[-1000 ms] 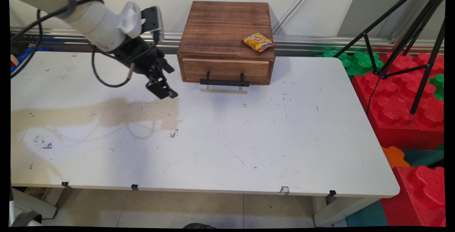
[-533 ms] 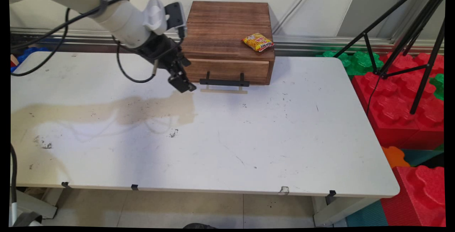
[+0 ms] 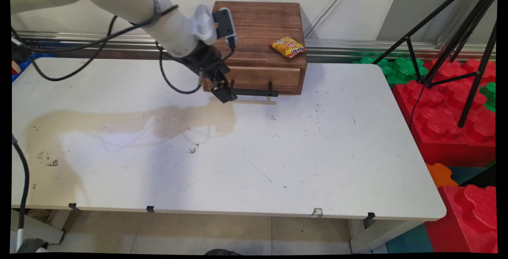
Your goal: Open the drawer
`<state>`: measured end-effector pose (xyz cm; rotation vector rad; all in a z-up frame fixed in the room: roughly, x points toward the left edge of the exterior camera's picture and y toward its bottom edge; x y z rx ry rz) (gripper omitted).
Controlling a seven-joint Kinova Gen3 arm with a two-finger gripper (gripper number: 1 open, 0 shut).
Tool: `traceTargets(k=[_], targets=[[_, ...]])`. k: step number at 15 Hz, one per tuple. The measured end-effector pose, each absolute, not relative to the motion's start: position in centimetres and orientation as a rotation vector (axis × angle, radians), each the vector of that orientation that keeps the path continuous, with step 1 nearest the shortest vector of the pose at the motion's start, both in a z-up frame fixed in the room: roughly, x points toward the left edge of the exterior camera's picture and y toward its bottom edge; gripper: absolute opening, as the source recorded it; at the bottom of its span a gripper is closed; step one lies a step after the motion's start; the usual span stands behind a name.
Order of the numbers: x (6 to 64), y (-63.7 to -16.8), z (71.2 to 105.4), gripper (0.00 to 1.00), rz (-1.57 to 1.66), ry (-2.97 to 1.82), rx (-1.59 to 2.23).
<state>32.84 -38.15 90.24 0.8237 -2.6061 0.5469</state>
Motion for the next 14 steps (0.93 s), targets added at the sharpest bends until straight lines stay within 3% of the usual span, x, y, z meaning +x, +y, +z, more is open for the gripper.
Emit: traceTargets(k=[14], targets=[[28.1, -43.9, 83.9, 1.0, 0.581, -2.679, 0.785]])
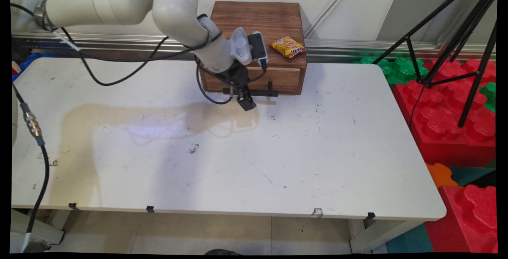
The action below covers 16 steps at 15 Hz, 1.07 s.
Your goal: Open the drawer
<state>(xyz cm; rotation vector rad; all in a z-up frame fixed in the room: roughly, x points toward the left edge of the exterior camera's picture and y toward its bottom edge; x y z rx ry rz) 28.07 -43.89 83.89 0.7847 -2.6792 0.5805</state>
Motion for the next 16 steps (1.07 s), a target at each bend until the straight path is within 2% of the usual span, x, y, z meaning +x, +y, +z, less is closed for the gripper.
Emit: traceTargets(k=[9, 16], targets=[[26.6, -46.2, 81.0, 1.0, 0.558, -2.703, 0.754], [26.2, -46.1, 80.0, 1.0, 0.497, -2.732, 0.773]])
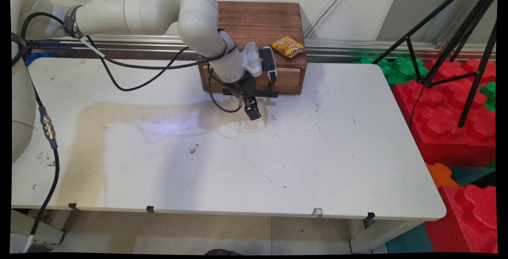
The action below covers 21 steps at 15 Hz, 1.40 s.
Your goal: Open the drawer
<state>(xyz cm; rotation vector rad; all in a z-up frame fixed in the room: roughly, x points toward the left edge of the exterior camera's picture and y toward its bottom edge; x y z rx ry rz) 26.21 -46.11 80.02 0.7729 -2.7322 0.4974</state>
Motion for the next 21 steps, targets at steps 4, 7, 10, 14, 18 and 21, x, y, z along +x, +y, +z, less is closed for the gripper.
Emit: traceTargets(k=[4, 7, 10, 14, 18, 21], targets=[[26.1, -45.5, 80.0, 1.0, 0.475, -2.744, 0.773], [26.1, -44.7, 80.2, 1.0, 0.458, -2.754, 0.769], [26.0, -43.9, 80.4, 1.0, 0.441, -2.764, 0.771], [26.0, -42.5, 80.6, 1.0, 0.416, -2.777, 0.769], [25.9, -41.1, 80.8, 1.0, 0.393, -2.791, 0.764], [25.9, -40.1, 81.0, 1.0, 0.378, -2.802, 0.759]])
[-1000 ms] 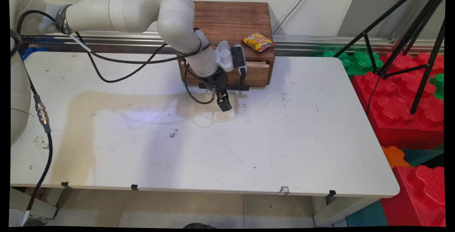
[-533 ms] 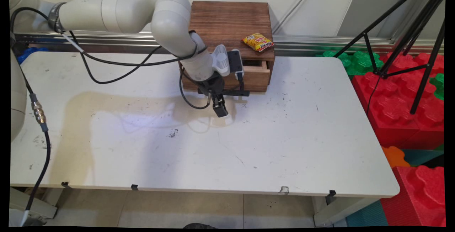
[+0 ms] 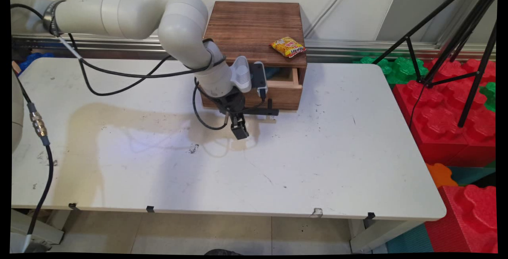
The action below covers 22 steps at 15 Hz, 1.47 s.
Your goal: Open the drawer
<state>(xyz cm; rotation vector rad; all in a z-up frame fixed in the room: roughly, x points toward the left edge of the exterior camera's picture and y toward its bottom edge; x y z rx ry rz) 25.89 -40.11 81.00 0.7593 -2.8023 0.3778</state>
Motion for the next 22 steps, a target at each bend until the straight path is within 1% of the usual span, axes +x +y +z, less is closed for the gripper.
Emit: traceTargets(k=[22], targets=[[24.9, -32.9, 82.4, 1.0, 0.307, -2.845, 0.729]])
